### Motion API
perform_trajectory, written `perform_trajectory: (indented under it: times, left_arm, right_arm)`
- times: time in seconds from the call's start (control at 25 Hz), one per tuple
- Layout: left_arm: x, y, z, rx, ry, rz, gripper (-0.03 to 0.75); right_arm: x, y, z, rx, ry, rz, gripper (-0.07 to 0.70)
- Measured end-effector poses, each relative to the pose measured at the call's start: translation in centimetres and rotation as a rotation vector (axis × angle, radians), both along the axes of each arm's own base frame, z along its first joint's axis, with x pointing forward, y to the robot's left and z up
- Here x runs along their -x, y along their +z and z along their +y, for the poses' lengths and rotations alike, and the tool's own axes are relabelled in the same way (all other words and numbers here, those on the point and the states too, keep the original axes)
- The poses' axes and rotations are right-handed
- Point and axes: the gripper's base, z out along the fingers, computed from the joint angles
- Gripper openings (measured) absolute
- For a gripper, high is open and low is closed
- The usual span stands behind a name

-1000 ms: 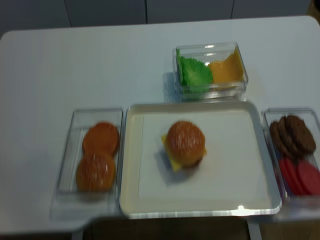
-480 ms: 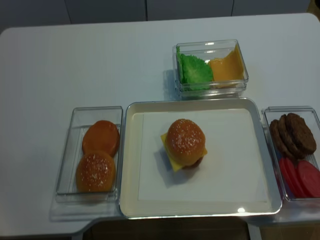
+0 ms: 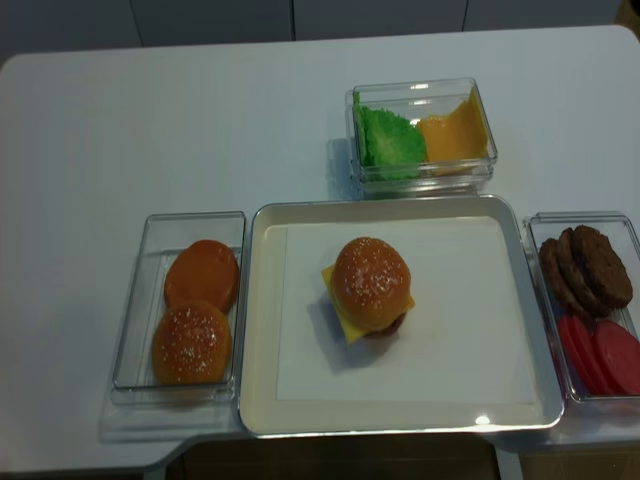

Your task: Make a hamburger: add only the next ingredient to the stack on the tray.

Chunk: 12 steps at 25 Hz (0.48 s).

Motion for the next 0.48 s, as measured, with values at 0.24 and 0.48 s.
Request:
perform_trajectory:
  times: [0.24, 0.48]
  left_arm:
    - [-0.01, 0.02, -0.03, -0.001, 0.008, -0.003, 0.418]
    - [-0.02, 0.04, -0.19, -0.002, 0.129, -0.005, 0.418]
  right_arm:
    - [0.00, 0.00, 0.00, 0.000, 0.000, 0.000, -0.004]
    - [0.00, 0.00, 0.00, -0.002, -0.001, 0.000, -0.004]
